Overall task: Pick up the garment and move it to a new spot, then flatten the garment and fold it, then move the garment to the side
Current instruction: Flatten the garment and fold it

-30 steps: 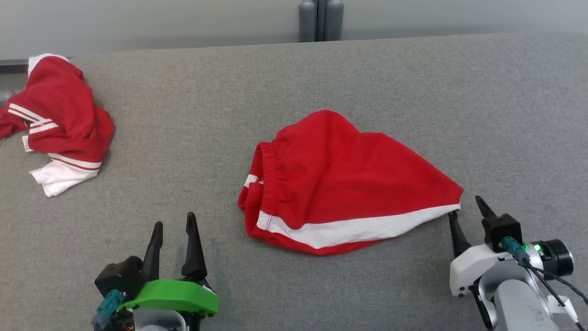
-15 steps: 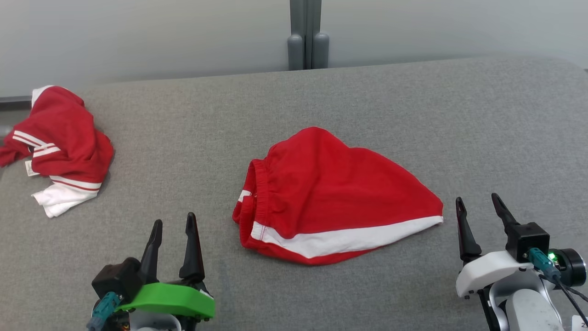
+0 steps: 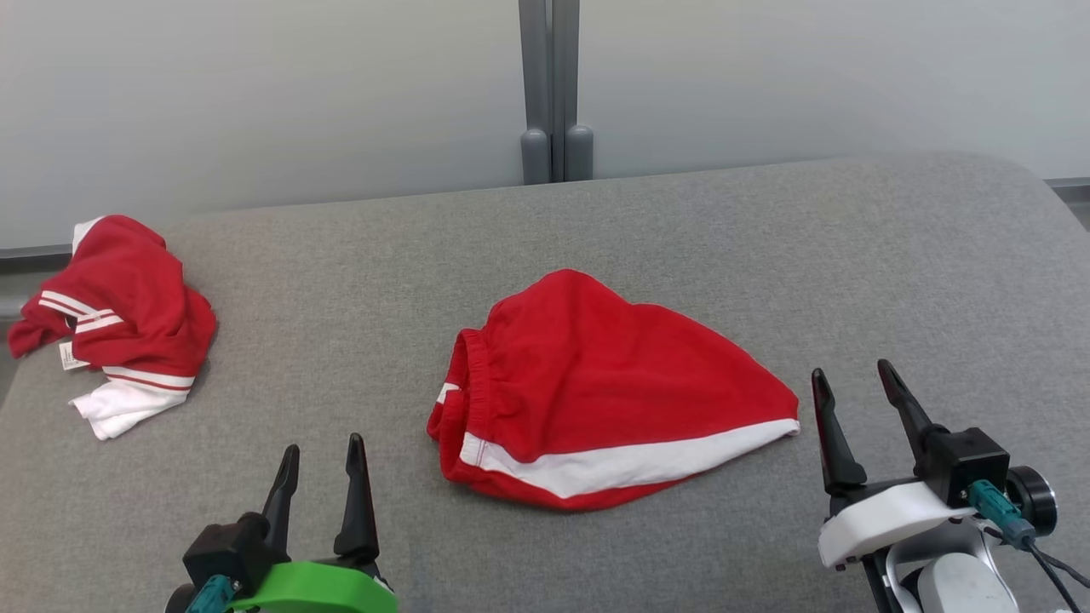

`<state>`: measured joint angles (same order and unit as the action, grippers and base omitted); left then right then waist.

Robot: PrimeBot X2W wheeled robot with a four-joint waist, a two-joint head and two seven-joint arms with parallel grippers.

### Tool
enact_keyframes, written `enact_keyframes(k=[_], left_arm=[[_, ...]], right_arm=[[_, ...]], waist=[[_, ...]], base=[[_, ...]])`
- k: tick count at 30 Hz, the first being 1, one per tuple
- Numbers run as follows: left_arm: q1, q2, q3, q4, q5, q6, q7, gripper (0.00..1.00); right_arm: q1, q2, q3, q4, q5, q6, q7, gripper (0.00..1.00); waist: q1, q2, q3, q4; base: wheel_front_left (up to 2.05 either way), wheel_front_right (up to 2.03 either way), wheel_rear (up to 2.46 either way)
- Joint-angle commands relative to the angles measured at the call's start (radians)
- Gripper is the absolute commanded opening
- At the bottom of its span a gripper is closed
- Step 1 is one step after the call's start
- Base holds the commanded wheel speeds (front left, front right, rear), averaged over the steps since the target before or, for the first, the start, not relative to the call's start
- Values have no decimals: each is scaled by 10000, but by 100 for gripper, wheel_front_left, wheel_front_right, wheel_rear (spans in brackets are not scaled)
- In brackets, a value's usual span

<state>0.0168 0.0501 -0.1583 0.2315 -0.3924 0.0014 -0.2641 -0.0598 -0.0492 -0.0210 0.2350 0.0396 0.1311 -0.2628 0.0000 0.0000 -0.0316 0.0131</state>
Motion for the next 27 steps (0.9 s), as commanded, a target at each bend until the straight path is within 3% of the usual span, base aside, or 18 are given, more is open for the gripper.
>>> enact_keyframes(k=[1,27], left_arm=[[185,10,72,-53,109,41,-5,100],[240,9,253,20,542,-21,-5,100]], right_arm=[[136,-22,76,-65,94,-6,-29,100],[195,-22,390,97,419,-5,-30,100]], waist=[[0,0,-41,-15],[0,0,91,-36]], base=[[0,0,0],[0,0,0]])
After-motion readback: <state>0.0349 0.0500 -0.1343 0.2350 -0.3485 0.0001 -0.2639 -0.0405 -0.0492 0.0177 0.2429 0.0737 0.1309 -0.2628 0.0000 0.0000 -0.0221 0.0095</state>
